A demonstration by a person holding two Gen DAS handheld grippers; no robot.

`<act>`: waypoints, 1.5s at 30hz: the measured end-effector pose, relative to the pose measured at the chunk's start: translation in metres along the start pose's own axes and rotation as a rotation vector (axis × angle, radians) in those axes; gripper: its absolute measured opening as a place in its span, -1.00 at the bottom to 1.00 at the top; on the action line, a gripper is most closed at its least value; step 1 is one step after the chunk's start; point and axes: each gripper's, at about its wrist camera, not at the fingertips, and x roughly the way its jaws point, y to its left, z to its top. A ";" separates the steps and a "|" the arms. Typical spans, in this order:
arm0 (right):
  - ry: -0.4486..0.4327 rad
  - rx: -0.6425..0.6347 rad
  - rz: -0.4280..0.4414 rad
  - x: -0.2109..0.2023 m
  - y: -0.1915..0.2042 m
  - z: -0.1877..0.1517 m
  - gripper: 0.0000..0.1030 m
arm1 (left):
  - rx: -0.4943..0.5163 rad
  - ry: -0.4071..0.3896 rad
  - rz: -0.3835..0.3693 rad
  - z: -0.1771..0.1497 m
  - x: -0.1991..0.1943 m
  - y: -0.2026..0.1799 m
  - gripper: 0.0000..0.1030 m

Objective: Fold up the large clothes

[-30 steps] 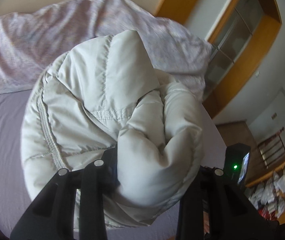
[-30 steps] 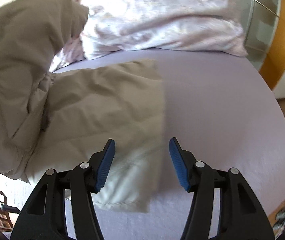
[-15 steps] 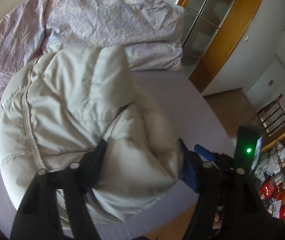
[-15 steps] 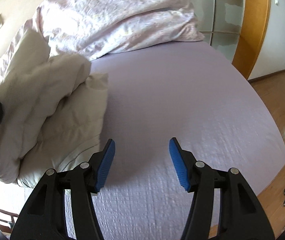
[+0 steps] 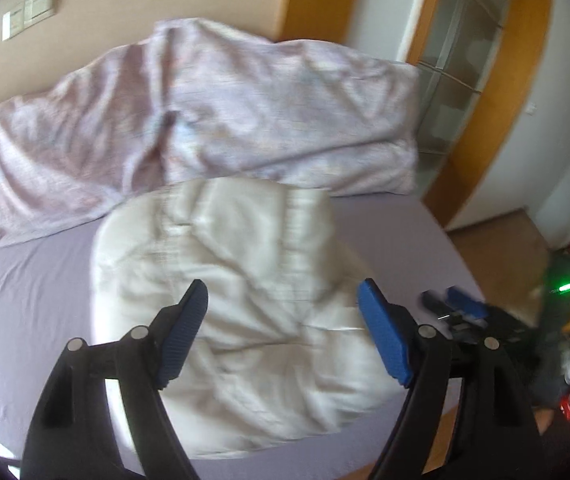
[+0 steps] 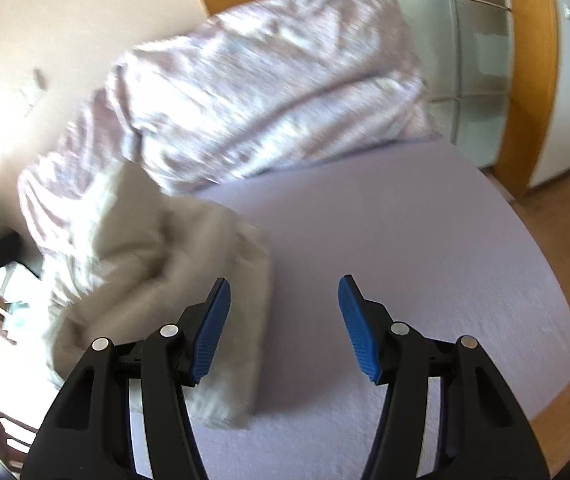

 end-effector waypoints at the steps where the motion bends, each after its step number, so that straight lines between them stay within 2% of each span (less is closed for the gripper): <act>1: -0.001 -0.007 0.027 0.000 0.007 0.005 0.13 | -0.019 0.005 0.023 0.000 0.001 0.011 0.50; 5: 0.017 -0.035 0.130 0.003 0.035 0.022 0.13 | -0.085 0.033 0.103 -0.006 0.007 0.050 0.50; 10: 0.027 -0.071 0.189 0.008 0.063 0.031 0.13 | -0.151 0.086 0.159 -0.014 0.027 0.082 0.50; 13: 0.027 -0.088 0.206 0.010 0.075 0.034 0.13 | -0.170 0.145 0.135 -0.024 0.048 0.086 0.48; 19: 0.027 -0.096 0.243 0.014 0.083 0.038 -0.01 | -0.134 0.152 0.103 -0.033 0.070 0.066 0.52; 26: 0.083 -0.101 0.177 0.049 0.085 0.044 -0.20 | -0.126 0.163 0.088 -0.037 0.087 0.051 0.55; 30: 0.133 -0.073 0.150 0.075 0.081 0.041 -0.23 | -0.129 0.165 0.074 -0.035 0.088 0.053 0.55; 35: 0.206 -0.087 0.042 0.107 0.071 0.027 -0.25 | -0.138 0.146 0.055 -0.029 0.081 0.057 0.50; 37: 0.230 -0.080 0.025 0.118 0.064 0.020 -0.25 | -0.152 0.125 0.041 -0.023 0.075 0.061 0.46; 40: 0.251 -0.076 -0.006 0.130 0.056 0.009 -0.24 | -0.153 0.092 0.061 -0.013 0.069 0.067 0.46; 45: 0.264 -0.070 -0.008 0.138 0.048 -0.001 -0.24 | -0.156 0.089 0.099 -0.002 0.078 0.076 0.46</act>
